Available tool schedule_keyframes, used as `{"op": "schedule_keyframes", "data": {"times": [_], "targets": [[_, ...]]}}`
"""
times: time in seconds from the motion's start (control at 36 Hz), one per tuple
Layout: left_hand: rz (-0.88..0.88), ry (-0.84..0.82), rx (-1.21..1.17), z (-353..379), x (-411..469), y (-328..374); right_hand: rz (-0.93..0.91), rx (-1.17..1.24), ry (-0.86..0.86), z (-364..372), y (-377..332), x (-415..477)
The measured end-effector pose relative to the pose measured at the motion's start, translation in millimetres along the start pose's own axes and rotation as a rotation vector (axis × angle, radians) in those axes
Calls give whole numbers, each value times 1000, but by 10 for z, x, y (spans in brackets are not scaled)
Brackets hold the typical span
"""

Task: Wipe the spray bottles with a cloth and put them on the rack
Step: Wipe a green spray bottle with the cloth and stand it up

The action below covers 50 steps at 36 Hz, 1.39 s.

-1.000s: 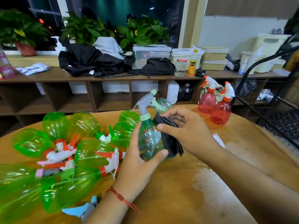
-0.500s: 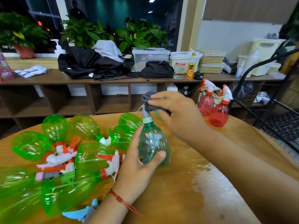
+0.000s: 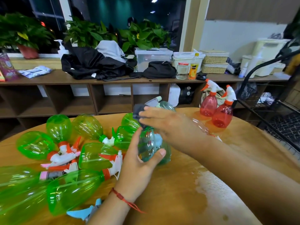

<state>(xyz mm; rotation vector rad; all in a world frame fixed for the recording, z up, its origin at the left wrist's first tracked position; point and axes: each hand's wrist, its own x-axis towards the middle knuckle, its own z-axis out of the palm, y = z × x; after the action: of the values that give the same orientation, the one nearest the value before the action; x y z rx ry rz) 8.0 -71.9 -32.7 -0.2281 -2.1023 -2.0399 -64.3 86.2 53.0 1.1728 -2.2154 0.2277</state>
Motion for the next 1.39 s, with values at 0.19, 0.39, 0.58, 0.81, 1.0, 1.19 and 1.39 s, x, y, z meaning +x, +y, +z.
{"op": "schedule_keyframes", "data": {"times": [0.19, 0.39, 0.58, 0.81, 1.0, 1.19, 1.39], "targets": [[-4, -21, -14, -14, -3, 31, 276, -49, 181, -173, 225, 59], [5, 68, -53, -26, 20, 41, 154, -18, 91, -58, 139, -17], [-4, 145, -66, -145, 105, 34, 220, 67, 125, -80, 121, -137], [53, 96, -83, -58, 12, 122, 367, 204, 187, -121, 49, 22], [92, 106, -100, -133, 58, 164, 728, 690, 268, -274, 207, 44], [98, 71, -74, -99, 26, 139, 692, 695, 203, -264, 143, 139], [122, 92, -71, -122, 41, 166, 695, 702, 114, -322, 282, 29]]}}
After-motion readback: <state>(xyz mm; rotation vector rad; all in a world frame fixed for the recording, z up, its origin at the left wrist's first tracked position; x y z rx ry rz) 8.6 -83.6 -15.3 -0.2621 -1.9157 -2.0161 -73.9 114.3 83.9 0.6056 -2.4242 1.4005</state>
